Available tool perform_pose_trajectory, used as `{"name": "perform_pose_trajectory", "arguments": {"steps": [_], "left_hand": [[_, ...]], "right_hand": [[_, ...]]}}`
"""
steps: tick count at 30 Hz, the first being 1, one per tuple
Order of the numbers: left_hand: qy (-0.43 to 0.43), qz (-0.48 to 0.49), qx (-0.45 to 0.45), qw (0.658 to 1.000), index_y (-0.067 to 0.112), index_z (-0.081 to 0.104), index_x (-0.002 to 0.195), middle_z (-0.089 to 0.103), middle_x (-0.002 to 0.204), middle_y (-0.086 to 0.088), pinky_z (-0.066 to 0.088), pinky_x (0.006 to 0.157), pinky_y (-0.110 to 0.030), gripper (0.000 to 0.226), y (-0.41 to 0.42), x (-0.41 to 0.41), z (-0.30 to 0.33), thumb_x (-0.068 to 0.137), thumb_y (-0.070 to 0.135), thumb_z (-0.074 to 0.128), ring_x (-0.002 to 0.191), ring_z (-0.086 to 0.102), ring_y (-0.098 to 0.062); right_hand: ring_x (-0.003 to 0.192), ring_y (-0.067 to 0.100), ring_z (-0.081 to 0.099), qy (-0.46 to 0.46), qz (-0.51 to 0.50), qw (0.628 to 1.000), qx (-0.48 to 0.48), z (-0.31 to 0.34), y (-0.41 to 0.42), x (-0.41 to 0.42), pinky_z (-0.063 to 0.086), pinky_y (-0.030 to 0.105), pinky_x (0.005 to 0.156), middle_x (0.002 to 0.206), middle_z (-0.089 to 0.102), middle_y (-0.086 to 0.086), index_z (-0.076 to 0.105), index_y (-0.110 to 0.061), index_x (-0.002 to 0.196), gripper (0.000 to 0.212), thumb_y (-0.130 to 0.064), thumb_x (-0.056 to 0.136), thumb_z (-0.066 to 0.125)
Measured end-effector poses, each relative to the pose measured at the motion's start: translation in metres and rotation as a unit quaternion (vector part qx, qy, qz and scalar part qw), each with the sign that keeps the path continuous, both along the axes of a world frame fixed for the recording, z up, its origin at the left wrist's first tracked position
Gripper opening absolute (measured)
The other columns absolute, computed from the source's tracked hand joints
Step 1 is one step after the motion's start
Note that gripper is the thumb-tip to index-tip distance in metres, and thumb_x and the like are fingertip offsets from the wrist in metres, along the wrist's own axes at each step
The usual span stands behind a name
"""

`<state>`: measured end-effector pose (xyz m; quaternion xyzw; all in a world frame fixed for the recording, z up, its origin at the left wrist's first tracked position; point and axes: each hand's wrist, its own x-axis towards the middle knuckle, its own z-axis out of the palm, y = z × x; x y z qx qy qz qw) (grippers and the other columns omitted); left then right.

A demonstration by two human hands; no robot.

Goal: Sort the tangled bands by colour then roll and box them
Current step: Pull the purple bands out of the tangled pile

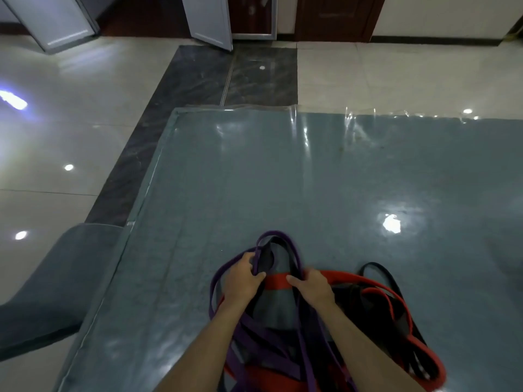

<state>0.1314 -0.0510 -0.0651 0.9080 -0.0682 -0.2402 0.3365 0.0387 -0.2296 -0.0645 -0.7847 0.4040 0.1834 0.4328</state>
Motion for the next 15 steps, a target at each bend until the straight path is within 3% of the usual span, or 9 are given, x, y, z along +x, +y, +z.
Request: {"name": "perform_pose_trajectory", "arguments": {"steps": [3, 7, 11, 15], "left_hand": [[-0.079, -0.021, 0.013, 0.997, 0.026, 0.064, 0.131, 0.073, 0.103, 0.008, 0.056, 0.083, -0.038, 0.048, 0.0, -0.005, 0.0, 0.087, 0.024, 0.083, 0.103, 0.07, -0.02], [-0.179, -0.069, -0.014, 0.981, 0.019, 0.062, 0.142, 0.072, 0.127, -0.002, 0.053, 0.101, -0.041, 0.051, 0.009, -0.021, 0.006, 0.093, 0.02, 0.077, 0.116, 0.067, -0.022], [-0.227, -0.073, -0.067, 0.969, 0.016, 0.064, 0.143, 0.07, 0.136, -0.001, 0.057, 0.102, -0.038, 0.05, 0.026, -0.037, 0.014, 0.095, 0.02, 0.078, 0.121, 0.068, -0.016], [-0.152, -0.148, -0.144, 0.966, 0.019, 0.066, 0.141, 0.069, 0.137, 0.005, 0.051, 0.111, -0.035, 0.047, 0.036, -0.056, 0.021, 0.096, 0.014, 0.077, 0.126, 0.064, -0.01]], "right_hand": [[0.12, 0.031, 0.067, 0.059, 0.096, 0.984, -0.139, 0.001, 0.007, 0.004, 0.054, 0.04, 0.089, 0.131, 0.065, 0.006, 0.057, -0.015, 0.131, 0.063, -0.055, 0.087, 0.078], [0.114, 0.034, 0.07, 0.051, 0.152, 0.96, -0.231, 0.003, 0.017, 0.0, 0.058, 0.043, 0.088, 0.129, 0.065, 0.006, 0.053, -0.02, 0.131, 0.043, -0.039, 0.095, 0.067], [0.112, 0.033, 0.071, -0.059, -0.023, 0.994, -0.085, 0.001, -0.003, -0.011, 0.054, 0.035, 0.088, 0.113, 0.075, 0.007, 0.072, -0.019, 0.121, 0.031, -0.019, 0.089, 0.073], [0.107, 0.029, 0.07, -0.252, -0.156, 0.951, 0.088, 0.012, -0.011, -0.036, 0.053, 0.023, 0.085, 0.101, 0.074, 0.003, 0.07, -0.011, 0.11, 0.03, 0.011, 0.092, 0.066]]}}
